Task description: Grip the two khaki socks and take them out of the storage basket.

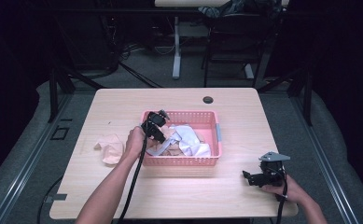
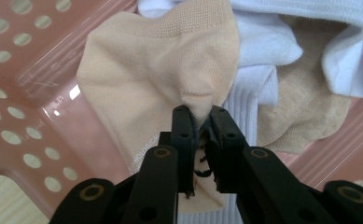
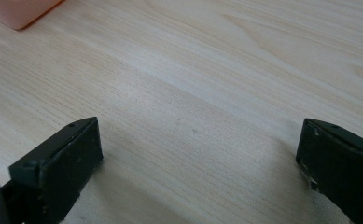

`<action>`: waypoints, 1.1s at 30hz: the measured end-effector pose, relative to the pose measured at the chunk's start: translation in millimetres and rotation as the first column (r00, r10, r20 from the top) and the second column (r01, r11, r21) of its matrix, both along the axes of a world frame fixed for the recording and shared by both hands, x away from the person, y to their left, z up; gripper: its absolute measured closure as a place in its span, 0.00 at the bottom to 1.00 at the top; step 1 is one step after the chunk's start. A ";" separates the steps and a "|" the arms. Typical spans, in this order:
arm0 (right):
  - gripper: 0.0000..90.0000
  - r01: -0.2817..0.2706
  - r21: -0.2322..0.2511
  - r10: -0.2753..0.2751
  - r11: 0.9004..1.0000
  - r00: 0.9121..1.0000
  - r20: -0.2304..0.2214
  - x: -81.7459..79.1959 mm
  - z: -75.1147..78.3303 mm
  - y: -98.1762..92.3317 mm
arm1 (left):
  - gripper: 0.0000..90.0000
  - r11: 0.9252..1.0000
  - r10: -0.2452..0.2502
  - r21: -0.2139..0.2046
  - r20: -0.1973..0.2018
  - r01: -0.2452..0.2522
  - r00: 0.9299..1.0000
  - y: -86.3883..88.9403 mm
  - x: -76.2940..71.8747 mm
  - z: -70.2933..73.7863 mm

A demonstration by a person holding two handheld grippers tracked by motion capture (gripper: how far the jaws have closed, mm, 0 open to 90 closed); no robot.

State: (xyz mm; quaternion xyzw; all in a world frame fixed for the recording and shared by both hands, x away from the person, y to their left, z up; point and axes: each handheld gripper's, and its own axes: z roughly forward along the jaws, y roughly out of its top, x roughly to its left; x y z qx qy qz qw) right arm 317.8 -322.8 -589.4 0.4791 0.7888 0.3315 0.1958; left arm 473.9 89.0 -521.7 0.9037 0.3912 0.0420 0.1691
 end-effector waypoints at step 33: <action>0.00 -0.022 -0.007 0.022 1.000 1.000 -0.002 1.8 0.2 -0.9 | 0.94 0.997 -0.006 -0.074 0.177 0.019 0.984 27.7 -23.6 89.3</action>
